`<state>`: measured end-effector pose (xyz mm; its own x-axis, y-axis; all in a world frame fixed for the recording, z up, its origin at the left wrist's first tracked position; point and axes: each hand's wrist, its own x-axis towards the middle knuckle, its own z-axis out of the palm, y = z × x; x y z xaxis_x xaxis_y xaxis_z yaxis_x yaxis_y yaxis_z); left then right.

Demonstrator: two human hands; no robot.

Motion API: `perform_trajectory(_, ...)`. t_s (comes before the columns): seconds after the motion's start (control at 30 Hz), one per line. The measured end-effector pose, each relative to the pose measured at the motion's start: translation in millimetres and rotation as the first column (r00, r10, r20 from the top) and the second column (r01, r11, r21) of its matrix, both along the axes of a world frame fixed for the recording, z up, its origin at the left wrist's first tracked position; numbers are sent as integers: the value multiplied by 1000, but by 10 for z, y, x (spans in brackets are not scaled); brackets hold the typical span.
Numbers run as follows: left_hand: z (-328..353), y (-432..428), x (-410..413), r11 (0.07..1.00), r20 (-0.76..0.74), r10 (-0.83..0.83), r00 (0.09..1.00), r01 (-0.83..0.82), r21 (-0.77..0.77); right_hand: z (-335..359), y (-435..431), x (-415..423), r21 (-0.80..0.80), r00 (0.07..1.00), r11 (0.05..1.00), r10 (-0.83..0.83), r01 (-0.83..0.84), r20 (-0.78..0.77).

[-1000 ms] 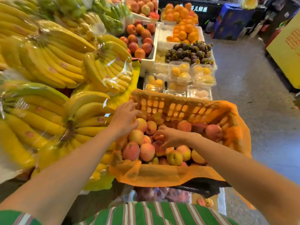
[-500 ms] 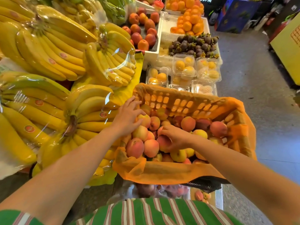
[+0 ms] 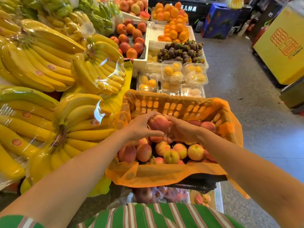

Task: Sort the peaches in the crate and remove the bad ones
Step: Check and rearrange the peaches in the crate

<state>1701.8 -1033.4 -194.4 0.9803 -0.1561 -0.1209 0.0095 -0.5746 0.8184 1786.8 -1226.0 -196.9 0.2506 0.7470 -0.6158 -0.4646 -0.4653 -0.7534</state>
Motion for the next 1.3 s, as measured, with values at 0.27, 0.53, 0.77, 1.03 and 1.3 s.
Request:
perform_trajectory(0.27, 63, 223, -22, 960, 114, 273, 955, -278, 35, -45, 165, -131, -173, 936, 984, 93, -35, 339)
perform_trajectory(0.53, 56, 444, -173, 941, 119, 334, 935, -337, 5, -428, 592, -462, -434, 776, 847, 487, -308, 399)
perform_trajectory(0.77, -14, 484, -139, 958, 83, 286, 955, -283, -46, -349, 395, -361, -350, 816, 903, 391, -249, 427)
perform_trajectory(1.03, -13, 314, 7, 941, -91, 196, 976, -213, -264, -47, -162, -103, -9, 991, 995, -96, 97, 94)
perform_trajectory(1.3, 11, 1, 180, 866, -304, 89, 948, -225, -447, 167, -599, -117, 148, 931, 923, -337, 356, -140)
